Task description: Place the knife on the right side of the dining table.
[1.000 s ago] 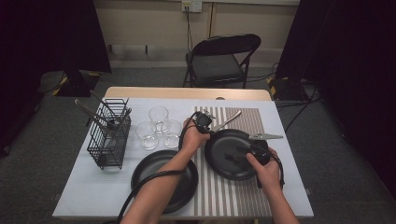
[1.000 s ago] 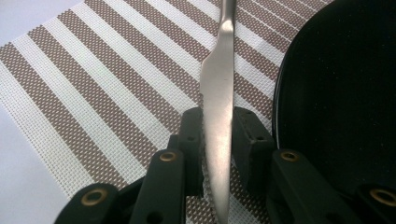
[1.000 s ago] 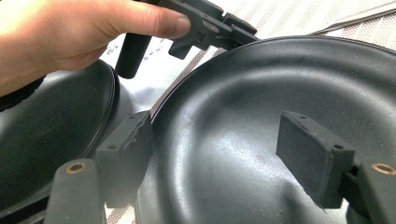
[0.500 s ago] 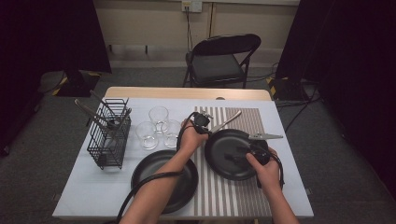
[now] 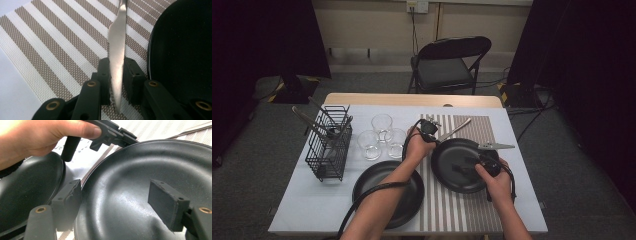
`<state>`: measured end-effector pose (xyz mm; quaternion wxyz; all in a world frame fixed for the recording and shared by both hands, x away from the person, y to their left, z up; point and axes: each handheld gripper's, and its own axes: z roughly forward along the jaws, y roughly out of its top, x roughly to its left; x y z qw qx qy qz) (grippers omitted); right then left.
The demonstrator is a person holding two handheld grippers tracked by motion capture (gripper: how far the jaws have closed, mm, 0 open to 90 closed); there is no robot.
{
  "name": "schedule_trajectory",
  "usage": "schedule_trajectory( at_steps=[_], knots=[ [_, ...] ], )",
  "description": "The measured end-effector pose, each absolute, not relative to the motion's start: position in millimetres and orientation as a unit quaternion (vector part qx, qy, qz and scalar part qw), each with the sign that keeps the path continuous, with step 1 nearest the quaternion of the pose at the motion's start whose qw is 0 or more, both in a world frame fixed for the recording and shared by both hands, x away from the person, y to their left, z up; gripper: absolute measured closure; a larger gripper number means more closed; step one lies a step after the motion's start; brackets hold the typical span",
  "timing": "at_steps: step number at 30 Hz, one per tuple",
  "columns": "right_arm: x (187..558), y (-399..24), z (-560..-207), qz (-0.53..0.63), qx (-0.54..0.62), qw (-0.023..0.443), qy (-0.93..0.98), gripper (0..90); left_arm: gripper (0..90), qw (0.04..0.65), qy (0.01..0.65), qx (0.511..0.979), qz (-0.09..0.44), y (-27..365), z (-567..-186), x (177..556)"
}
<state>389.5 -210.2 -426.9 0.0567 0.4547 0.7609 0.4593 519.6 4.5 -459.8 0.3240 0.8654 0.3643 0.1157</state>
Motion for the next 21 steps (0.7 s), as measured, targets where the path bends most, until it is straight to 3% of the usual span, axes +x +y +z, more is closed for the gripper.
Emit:
schedule_trajectory(
  at_steps=[21],
  knots=[
    [390.2,-212.3,-427.5,0.459,0.456,0.058,0.76,26.2,74.9,0.332,0.378,0.857,0.115,5.5,-460.9,525.5]
  ],
)
